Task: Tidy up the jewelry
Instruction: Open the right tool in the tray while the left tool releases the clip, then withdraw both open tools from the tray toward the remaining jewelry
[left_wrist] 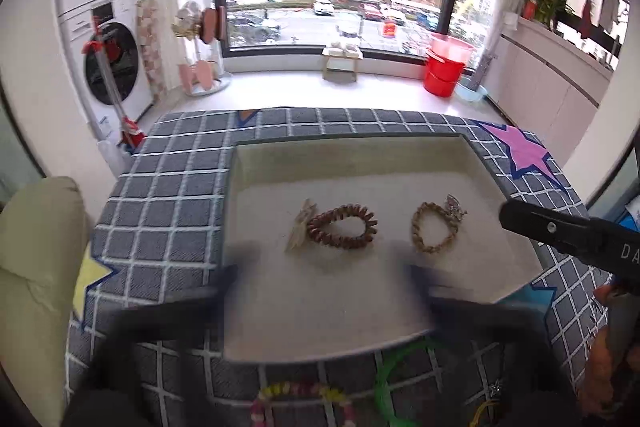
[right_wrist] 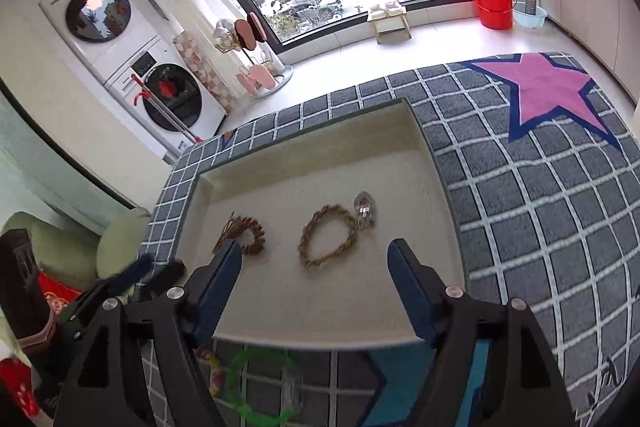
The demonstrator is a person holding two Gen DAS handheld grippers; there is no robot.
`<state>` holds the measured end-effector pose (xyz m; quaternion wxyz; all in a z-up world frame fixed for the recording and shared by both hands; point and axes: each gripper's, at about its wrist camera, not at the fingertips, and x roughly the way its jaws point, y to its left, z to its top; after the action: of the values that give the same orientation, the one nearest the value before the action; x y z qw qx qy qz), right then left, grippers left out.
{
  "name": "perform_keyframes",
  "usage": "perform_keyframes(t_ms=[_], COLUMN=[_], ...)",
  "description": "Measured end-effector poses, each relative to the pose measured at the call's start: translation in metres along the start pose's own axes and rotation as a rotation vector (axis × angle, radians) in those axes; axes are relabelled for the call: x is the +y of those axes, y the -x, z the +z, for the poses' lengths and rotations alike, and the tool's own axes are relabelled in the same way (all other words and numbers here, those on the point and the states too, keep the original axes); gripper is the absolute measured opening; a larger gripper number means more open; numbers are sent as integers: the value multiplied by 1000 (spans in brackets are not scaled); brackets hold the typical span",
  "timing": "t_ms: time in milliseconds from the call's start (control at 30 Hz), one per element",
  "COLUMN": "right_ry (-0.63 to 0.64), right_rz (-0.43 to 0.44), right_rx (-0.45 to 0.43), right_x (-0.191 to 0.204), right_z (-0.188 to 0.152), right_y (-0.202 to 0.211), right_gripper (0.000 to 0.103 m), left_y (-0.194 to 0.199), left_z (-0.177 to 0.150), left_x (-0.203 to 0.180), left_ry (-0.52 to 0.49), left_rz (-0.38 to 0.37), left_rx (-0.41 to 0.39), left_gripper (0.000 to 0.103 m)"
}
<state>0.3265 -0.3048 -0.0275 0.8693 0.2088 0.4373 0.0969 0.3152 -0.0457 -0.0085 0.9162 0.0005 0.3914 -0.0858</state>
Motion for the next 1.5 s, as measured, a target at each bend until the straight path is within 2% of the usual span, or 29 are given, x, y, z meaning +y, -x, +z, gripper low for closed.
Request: perform_keyframes(t_ms=[67,233,300,467,600,800,1000,1167,1500], right_ry=[-3,-1,12,52,74,88,95,86,88], right_rz=[7,9,1,-16,-31,-56,-122,-124,-180], right_rx=[2,-5,-8,-28,-54,-107,-28,42,143], right_x=[-1,-3,-1,4,7,13,14,11,-5], right_z=[-6,-19,-24,-41,-57,-77,-93,-115,-167], right_y=[7,24,33,54,70,93,98,96,84], right_gripper=[79,79,86,89,90,90,90,90,90], left_y=[11,29,37,57,69,87,92,88,69], left_z=[-4,-17,-23,-40,-55,-84,-110,-128,-152], left_x=[-1,-2,-1,6,11,13,25,36,40], left_ry=[-6,-22,-27,-3,-1,-38,-29,-32,-22], left_rz=[6,14,17,-5,-27,-21,19,37,-6], left_rx=[-34,-21,-23,2,20,19,35,60,151], left_gripper=[103,103,103,103,103,103,103,103,103])
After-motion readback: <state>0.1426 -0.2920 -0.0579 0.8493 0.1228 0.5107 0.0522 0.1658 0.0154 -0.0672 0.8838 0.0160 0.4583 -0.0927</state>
